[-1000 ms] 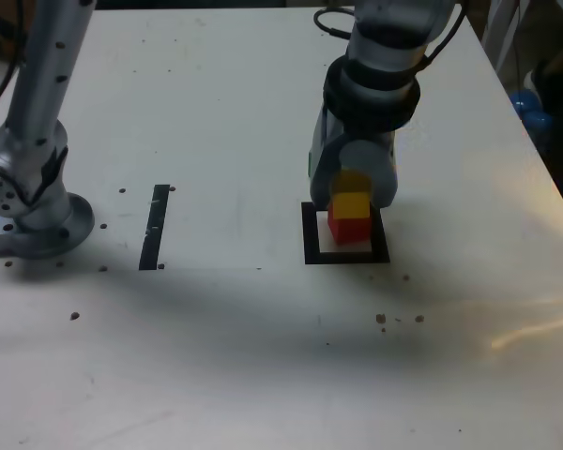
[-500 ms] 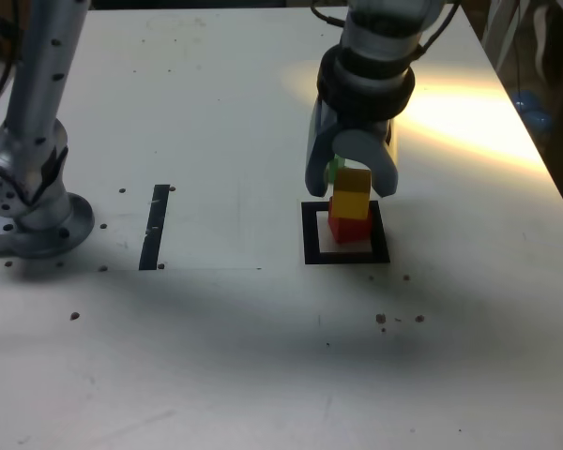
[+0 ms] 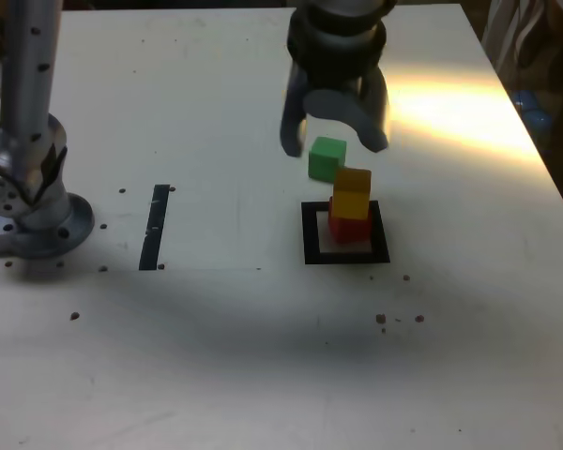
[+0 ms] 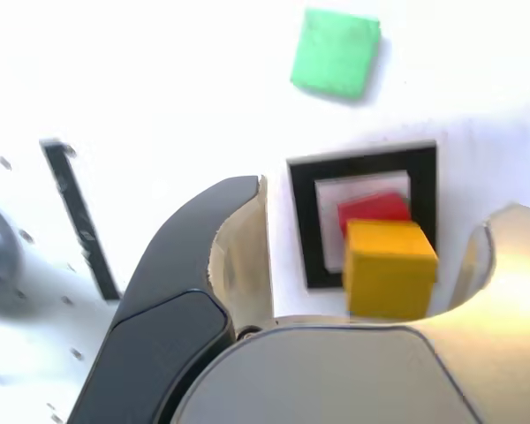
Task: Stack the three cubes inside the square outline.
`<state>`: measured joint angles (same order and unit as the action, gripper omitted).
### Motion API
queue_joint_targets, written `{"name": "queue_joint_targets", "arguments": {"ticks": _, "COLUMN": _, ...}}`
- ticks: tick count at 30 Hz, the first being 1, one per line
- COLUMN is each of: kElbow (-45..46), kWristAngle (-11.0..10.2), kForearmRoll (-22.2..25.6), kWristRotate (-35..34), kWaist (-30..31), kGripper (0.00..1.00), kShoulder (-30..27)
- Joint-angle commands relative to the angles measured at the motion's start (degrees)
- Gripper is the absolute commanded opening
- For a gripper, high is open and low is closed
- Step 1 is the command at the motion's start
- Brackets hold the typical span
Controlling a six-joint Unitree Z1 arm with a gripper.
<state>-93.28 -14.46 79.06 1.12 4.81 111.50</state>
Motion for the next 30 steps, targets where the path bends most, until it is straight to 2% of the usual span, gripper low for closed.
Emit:
{"name": "queue_joint_targets", "arguments": {"ticks": 1, "kElbow": 1.38, "kWristAngle": -0.98, "kForearmRoll": -0.26, "kWristRotate": 3.47, "kWaist": -2.52, "kGripper": 0.95, "kShoulder": -1.74}}
{"name": "queue_joint_targets", "arguments": {"ticks": 4, "kElbow": 4.08, "kWristAngle": -1.51, "kForearmRoll": -2.15, "kWristRotate": 8.14, "kWaist": -5.99, "kGripper": 0.95, "kShoulder": -2.42}}
{"name": "queue_joint_targets", "arguments": {"ticks": 7, "kElbow": 7.86, "kWristAngle": -1.67, "kForearmRoll": -6.8, "kWristRotate": 12.55, "kWaist": -9.94, "kGripper": 0.95, "kShoulder": -2.32}}
{"name": "queue_joint_targets", "arguments": {"ticks": 10, "kElbow": 10.73, "kWristAngle": -1.87, "kForearmRoll": -11.5, "kWristRotate": 15.26, "kWaist": -12.69, "kGripper": 0.94, "kShoulder": -1.52}}
{"name": "queue_joint_targets", "arguments": {"ticks": 13, "kElbow": 11.89, "kWristAngle": -1.88, "kForearmRoll": -14.24, "kWristRotate": 16.81, "kWaist": -13.91, "kGripper": 0.93, "kShoulder": -0.2}}
{"name": "queue_joint_targets", "arguments": {"ticks": 22, "kElbow": 10.56, "kWristAngle": -0.6, "kForearmRoll": -15.42, "kWristRotate": 19.38, "kWaist": -13.99, "kGripper": 0.88, "kShoulder": 3.77}}
{"name": "queue_joint_targets", "arguments": {"ticks": 30, "kElbow": 9.09, "kWristAngle": 0.9, "kForearmRoll": -15.41, "kWristRotate": 21.18, "kWaist": -13.95, "kGripper": 0.78, "kShoulder": 7.2}}
